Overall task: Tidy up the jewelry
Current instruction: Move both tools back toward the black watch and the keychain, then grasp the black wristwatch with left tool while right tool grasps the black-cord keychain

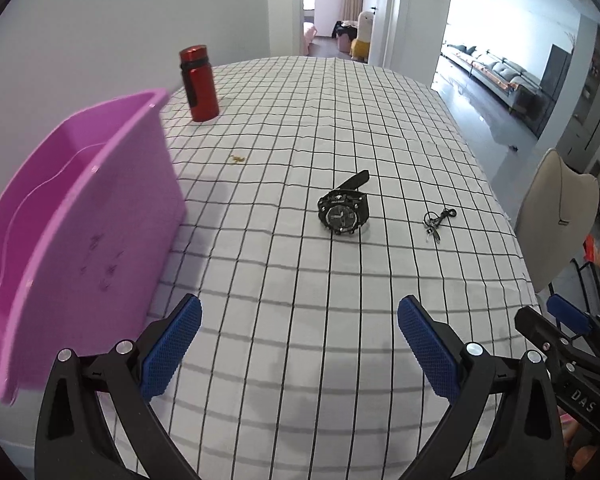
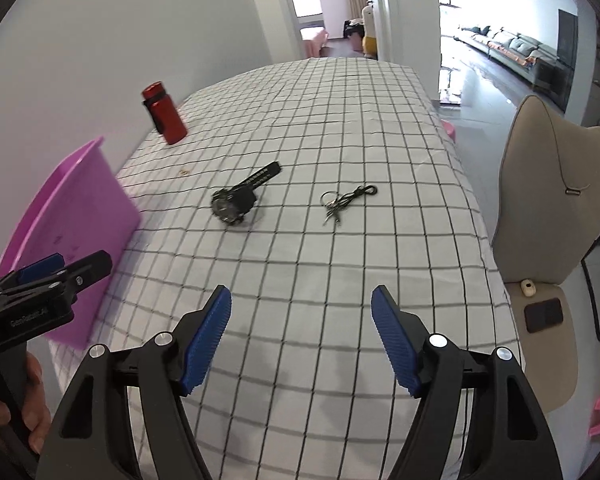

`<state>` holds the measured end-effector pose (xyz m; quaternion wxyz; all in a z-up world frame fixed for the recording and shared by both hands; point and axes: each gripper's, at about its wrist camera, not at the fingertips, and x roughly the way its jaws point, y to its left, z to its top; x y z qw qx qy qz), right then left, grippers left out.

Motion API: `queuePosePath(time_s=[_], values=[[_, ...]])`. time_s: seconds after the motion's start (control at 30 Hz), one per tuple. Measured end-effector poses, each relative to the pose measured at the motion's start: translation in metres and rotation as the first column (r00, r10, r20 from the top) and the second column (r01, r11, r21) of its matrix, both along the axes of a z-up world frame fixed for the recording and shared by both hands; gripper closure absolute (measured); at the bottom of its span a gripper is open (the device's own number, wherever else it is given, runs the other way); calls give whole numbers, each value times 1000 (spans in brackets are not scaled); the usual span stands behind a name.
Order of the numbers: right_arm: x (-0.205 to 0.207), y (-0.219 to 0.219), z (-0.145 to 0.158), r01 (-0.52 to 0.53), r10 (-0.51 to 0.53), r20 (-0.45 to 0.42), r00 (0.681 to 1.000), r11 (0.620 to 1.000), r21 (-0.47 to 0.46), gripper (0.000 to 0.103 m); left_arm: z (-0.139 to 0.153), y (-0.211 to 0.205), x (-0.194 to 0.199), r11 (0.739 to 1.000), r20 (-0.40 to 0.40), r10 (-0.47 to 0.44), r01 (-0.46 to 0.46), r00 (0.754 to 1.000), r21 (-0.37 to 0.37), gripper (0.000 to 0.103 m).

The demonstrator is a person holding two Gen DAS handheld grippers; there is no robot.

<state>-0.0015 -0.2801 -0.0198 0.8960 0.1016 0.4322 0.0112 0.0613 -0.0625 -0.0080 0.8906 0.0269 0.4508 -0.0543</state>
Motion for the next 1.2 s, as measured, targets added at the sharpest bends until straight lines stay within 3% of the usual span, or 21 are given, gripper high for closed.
queuePosePath(time_s=[0.33,0.53,0.7,1.2], values=[[65,-7,-43,54,-54,7,999,998,-31,34,-58,-26,74,999,-4,-52,52,999,6,6],[103,-19,-78,79,-79,8,997,997,1,34,-85,-42,102,995,36,-100,99,994,15,6],[126,-26,-97,105,-105,-8,994,994,-19,34,-108,-53,120,992,23,-119,118,993,42,6],[165,-32,-118,120,-120,-17,993,992,-39,34,-125,-67,147,989,41,-141,139,989,46,6]])
